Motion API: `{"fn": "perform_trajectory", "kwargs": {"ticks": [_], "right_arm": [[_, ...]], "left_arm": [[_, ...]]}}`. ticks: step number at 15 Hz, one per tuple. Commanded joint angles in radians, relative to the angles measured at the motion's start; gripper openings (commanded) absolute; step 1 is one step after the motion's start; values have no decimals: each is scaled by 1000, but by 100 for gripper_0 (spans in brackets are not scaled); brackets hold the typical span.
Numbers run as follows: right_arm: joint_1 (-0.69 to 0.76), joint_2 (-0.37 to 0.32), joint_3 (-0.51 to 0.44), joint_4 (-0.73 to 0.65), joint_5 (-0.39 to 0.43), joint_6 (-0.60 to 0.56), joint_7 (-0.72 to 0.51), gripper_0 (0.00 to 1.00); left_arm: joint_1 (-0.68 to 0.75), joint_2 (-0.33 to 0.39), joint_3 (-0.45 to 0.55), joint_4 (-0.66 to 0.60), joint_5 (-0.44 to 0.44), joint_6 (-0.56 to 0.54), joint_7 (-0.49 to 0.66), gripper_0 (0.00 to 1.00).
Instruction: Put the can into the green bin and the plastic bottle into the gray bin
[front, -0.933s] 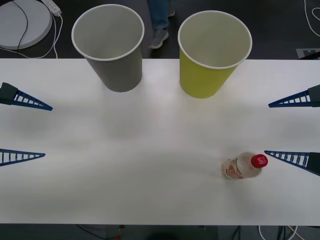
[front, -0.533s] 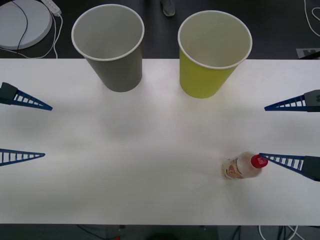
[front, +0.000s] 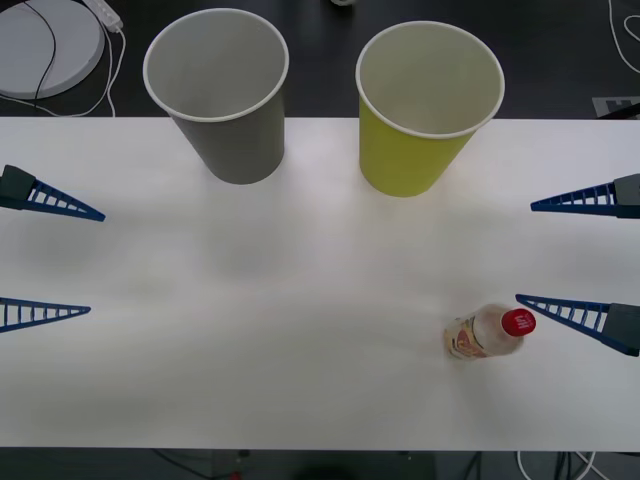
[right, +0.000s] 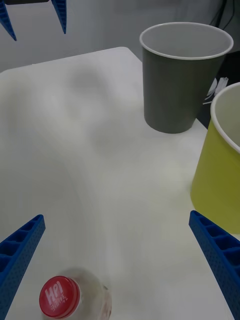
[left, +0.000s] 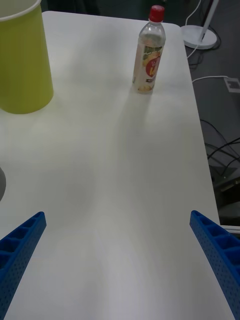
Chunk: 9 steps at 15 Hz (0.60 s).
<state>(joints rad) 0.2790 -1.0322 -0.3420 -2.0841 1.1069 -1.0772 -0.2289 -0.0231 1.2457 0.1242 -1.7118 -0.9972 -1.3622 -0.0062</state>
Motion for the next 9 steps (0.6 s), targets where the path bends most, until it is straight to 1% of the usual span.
{"fn": "perform_trajectory", "kwargs": {"ticks": [1,5,9], "right_arm": [[28,-3,-20,21,-6,0,83,100],[77,-20,-28,96,-99,-26,238,100],[91,-22,-48,193,-153,-122,359,100]], "left_arm": [[0,0,0,0,0,0,0,100],[0,0,0,0,0,0,0,100],[0,0,0,0,0,0,0,100]]}}
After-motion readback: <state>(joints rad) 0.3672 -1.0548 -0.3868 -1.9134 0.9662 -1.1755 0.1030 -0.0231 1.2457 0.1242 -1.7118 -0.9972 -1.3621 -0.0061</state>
